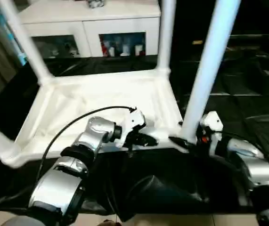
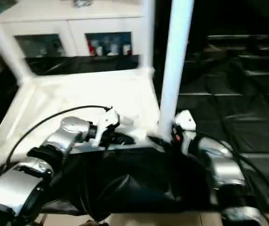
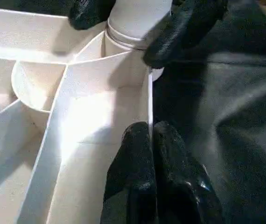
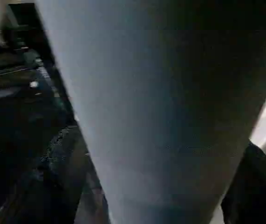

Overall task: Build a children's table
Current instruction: Rotate leg to tighten

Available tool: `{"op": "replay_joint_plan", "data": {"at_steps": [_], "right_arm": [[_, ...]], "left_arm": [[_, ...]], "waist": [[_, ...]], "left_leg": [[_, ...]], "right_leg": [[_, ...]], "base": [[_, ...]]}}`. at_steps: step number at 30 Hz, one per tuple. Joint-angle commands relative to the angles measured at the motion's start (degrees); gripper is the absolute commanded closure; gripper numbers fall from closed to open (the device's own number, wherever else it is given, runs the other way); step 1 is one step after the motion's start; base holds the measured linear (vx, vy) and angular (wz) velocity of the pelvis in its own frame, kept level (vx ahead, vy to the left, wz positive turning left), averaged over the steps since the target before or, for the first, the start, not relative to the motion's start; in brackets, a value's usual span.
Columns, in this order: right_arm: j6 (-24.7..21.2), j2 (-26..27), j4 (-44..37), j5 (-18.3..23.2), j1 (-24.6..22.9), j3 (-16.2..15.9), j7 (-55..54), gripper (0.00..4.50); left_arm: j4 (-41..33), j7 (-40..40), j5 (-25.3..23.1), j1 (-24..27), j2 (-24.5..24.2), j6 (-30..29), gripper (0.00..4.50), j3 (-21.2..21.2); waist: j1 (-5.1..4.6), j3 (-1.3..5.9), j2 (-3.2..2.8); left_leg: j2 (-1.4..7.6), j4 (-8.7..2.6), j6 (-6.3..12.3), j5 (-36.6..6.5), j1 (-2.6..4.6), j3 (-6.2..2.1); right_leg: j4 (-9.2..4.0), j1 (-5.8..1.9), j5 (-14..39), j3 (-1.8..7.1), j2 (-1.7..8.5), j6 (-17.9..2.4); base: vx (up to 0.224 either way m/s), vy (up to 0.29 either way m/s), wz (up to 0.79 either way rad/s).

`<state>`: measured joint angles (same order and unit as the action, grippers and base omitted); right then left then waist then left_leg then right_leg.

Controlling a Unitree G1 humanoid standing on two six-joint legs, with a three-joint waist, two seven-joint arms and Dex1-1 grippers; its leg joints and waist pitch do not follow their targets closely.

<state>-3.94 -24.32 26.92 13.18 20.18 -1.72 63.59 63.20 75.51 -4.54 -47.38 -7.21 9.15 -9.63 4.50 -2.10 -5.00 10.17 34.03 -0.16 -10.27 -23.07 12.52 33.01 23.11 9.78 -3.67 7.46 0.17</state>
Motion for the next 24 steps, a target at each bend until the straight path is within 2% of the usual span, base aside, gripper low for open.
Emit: {"op": "replay_joint_plan", "data": {"at_steps": [1, 4, 9, 10, 15, 20, 24], "right_arm": [[-1.36, -0.86, -2.18, 1.72, -0.67, -2.25, 5.16, 0.85], [-1.86, -1.92, -2.22, 2.41, -0.58, -2.49, 6.96, 1.08], [-3.23, -2.54, -2.41, 2.63, -0.36, -2.51, 9.04, 1.41], [-3.63, -2.46, -2.43, 2.79, -0.31, -2.61, 9.33, 1.59], [-4.26, -2.12, -3.6, 3.13, -1.45, -3.44, 9.56, 1.87], [-4.5, 0.22, -3.24, 1.78, -2.91, -2.84, 4.01, 1.92], [-3.2, 4.65, 1.1, -1.67, -2.37, -1.09, -8.91, 1.93]], "left_arm": [[-1.92, 3.28, 2.02, -0.64, -0.46, 0.53, 4.5, 0.04], [-2.12, 5.3, 2.39, -0.68, -1.32, -0.01, 4.5, 0.03], [-2.18, 7.8, 2.63, -0.79, -2.5, -0.53, 4.5, 0.3], [-2.14, 7.98, 2.73, -0.79, -2.66, -0.68, 4.5, 0.34], [-2.55, 7.8, 2.72, -0.34, -2.44, -0.82, 4.5, 0.38], [-2.12, 2.73, 2.06, -0.33, -1.09, 0.01, 4.5, 0.92], [-0.8, -6.14, 0.29, -0.93, 0.54, 1.05, 4.5, 1.12]], "waist": [[0.17, 3.84, 1.39], [0.59, 3.78, 1.34], [0.82, 3.65, 1.41], [0.81, 3.6, 1.52], [0.84, 3.69, 1.5], [0.82, 3.67, 1.38], [0.49, 3.42, 1.33]], "left_leg": [[3.16, -3.89, 7.91, -10.3, 1.47, -1.57], [3.31, -4.0, 7.31, -11.09, 1.78, -1.45], [3.33, -4.18, 6.01, -12.09, 1.78, -1.47], [3.3, -4.23, 5.76, -12.35, 1.78, -1.46], [3.27, -4.13, 5.67, -11.56, 1.76, -1.48], [3.28, -4.07, 6.17, -11.06, 1.64, -1.45], [3.22, -4.59, 3.42, -14.98, 1.89, -1.6]], "right_leg": [[-2.56, -2.53, 4.72, 1.08, 1.88, -15.84], [-2.61, -2.33, 5.56, 1.21, 1.86, -15.83], [-2.73, -2.34, 7.46, 1.27, 1.99, -15.57], [-2.8, -2.36, 7.83, 1.27, 1.99, -15.5], [-2.67, -2.41, 7.3, 1.27, 2.02, -15.41], [-2.65, -2.27, 6.76, 1.29, 1.99, -15.34], [-3.34, -2.16, 12.68, 1.22, 1.99, -14.01]], "base": [[0.0, 0.0, 0.0], [0.0, 0.0, 0.0], [0.0, 0.0, 0.0], [0.0, 0.0, 0.0], [0.0, 0.0, 0.0], [0.0, 0.0, 0.0], [0.0, 0.0, 0.0]]}}
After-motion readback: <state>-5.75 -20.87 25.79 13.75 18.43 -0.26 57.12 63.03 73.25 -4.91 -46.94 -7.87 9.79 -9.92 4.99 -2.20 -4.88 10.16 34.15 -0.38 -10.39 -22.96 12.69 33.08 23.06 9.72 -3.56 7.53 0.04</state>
